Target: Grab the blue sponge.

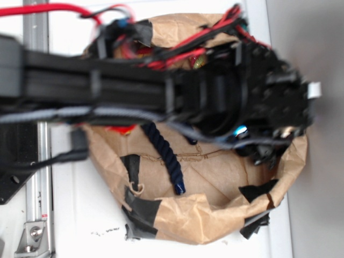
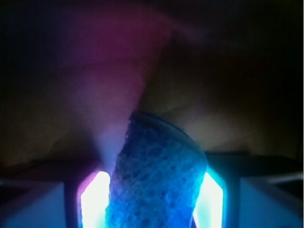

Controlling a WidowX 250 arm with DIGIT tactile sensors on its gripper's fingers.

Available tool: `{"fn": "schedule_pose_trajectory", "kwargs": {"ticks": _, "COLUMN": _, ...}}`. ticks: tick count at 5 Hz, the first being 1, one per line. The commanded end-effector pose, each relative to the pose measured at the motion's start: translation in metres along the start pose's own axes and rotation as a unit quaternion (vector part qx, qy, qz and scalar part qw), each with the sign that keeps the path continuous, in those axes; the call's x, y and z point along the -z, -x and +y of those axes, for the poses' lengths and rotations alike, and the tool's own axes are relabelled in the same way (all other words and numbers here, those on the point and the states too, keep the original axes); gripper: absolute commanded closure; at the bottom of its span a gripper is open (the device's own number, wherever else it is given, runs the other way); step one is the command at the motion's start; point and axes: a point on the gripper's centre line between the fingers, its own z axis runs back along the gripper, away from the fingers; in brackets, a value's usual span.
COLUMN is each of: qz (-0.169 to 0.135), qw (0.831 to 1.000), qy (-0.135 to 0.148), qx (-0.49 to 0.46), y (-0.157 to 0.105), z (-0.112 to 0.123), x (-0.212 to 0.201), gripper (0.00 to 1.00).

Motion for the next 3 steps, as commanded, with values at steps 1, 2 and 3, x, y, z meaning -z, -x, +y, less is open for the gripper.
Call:
{"fn": "schedule_pose_trajectory", "kwargs": {"ticks": 1, "qz": -0.054, "qw": 0.987, "qy": 0.003, "qx": 0.151, "y": 0.051, "z": 0.004, "x": -0.087, "gripper": 1.00}}
{"fn": "schedule_pose_trajectory", "kwargs": {"ticks": 2, "qz": -0.020, "qw": 0.989, "qy": 0.008, "qx": 0.145, "y": 0.049, "z": 0.025, "x": -0.137, "gripper": 1.00}}
{"fn": "schedule_pose_trajectory", "kwargs": {"ticks": 3, "qz": -0.032, "qw": 0.987, "qy": 0.000, "qx": 0.160, "y": 0.046, "z": 0.039, "x": -0.163, "gripper": 1.00}}
